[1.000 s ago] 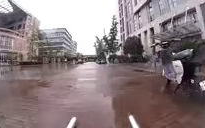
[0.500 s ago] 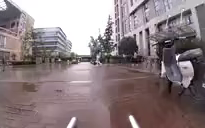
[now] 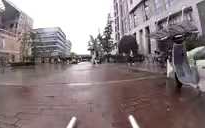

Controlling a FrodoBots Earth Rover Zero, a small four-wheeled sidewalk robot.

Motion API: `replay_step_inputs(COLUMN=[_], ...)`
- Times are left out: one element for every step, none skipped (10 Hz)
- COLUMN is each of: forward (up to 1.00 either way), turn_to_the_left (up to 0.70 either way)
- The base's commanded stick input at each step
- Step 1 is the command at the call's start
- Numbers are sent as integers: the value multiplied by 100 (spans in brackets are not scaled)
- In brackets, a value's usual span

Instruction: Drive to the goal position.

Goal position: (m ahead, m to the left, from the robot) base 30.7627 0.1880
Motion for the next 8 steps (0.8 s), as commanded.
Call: replay_step_inputs(forward=[70, 70, 70, 70, 70, 70, 70, 70], turn_to_the_left=[0, 0, 0, 0, 0, 0, -8, -14])
